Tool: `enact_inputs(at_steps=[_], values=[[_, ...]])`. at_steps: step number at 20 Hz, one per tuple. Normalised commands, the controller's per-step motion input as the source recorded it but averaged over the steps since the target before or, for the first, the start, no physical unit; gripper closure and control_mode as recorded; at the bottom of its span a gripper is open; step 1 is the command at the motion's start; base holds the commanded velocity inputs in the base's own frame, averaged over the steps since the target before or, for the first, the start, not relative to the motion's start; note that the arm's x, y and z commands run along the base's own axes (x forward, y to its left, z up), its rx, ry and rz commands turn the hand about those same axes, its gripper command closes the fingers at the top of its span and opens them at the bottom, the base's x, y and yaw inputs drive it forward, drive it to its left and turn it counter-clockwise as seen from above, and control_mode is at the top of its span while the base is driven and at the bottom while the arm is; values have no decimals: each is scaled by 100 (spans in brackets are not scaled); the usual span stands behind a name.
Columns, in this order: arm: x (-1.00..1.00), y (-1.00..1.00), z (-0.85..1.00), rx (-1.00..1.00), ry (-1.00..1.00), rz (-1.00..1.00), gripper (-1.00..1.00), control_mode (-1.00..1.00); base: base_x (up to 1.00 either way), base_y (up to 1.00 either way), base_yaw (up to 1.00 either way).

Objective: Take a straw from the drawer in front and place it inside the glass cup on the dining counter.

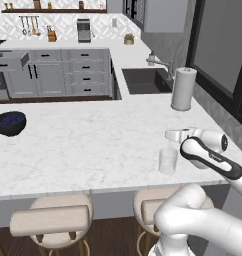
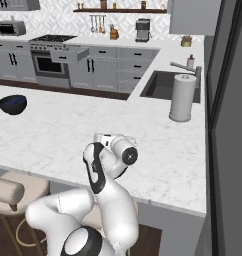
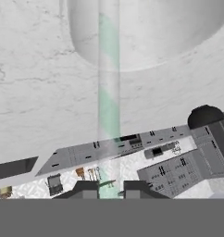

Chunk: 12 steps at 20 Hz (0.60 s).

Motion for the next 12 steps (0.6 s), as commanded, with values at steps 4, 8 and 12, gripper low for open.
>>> enact_inputs(at_steps=[4, 8, 12], values=[[-2, 0, -12, -4, -5, 0, 100, -100, 0, 0, 0], [-59, 0, -11, -1, -13, 1, 100, -100, 0, 0, 0], [-17, 0, -9, -3, -3, 0, 100, -100, 0, 0, 0]])
